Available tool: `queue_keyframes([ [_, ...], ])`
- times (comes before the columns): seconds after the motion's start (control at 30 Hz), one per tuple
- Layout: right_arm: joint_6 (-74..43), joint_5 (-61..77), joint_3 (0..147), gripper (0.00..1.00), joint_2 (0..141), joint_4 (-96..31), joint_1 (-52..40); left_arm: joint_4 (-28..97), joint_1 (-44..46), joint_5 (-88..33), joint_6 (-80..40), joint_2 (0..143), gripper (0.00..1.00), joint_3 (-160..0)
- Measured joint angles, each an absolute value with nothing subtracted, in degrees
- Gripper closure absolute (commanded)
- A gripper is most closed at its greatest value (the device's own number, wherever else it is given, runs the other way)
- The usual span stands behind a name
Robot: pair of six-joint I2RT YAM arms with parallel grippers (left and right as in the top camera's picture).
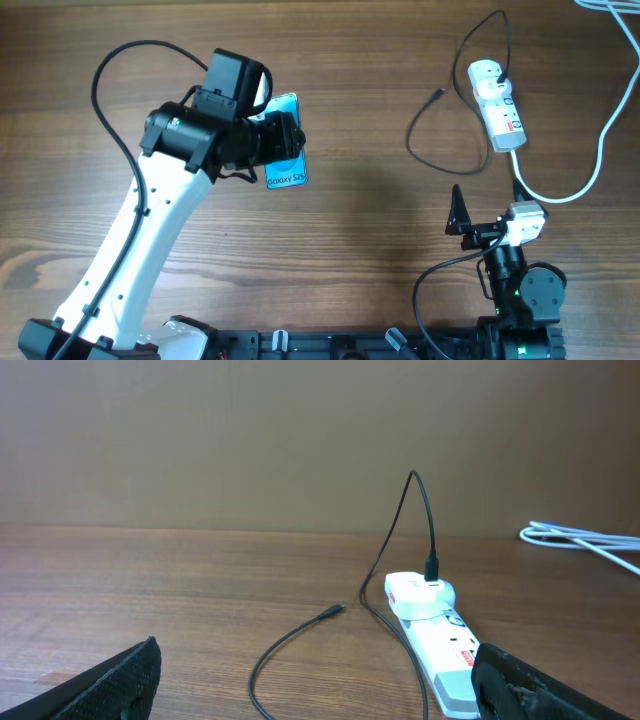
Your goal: Plug charger to phone and switch on socket
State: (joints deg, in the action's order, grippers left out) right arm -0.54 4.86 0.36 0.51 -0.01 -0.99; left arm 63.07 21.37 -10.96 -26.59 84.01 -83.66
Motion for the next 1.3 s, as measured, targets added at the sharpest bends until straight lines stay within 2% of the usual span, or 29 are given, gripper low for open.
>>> queue_keyframes([
  [0.13,-0.54,4.86,0.36,0.0,0.51,0.01,-0.99,64.38,21.37,-12.62,-28.97,84.62,0.46,-83.66],
  [0.27,-0.54,4.86,0.36,0.0,0.51,0.01,-0.99,65.19,21.37,-16.93,-29.69,91.24,0.47,-83.92],
  [0.43,-0.54,4.86,0.36,0.0,0.51,-0.01,-0.99,68.71,19.51,-27.09,-29.02,101.45,0.45,-84.01],
  [0.6,-0.54,4.86,0.36,0.0,0.51,-0.01,-0.99,70.61,13.26,-40.16,-28.84,102.39,0.46,-84.01],
  [0.7,-0.54,4.86,0.36,0.0,0.51,-0.01,-0.99,70.61,12.69,-44.29,-31.11,102.39,0.46,-84.01],
  [1.07,-0.54,4.86,0.36,0.0,0.51,-0.01,-0.99,72.51,12.84,-47.9,-33.36,102.39,0.47,-84.01],
  [1.3,-0.54,4.86,0.36,0.0,0.51,-0.01,-0.99,70.26,12.58,-47.83,-33.43,102.37,0.44,-84.01],
])
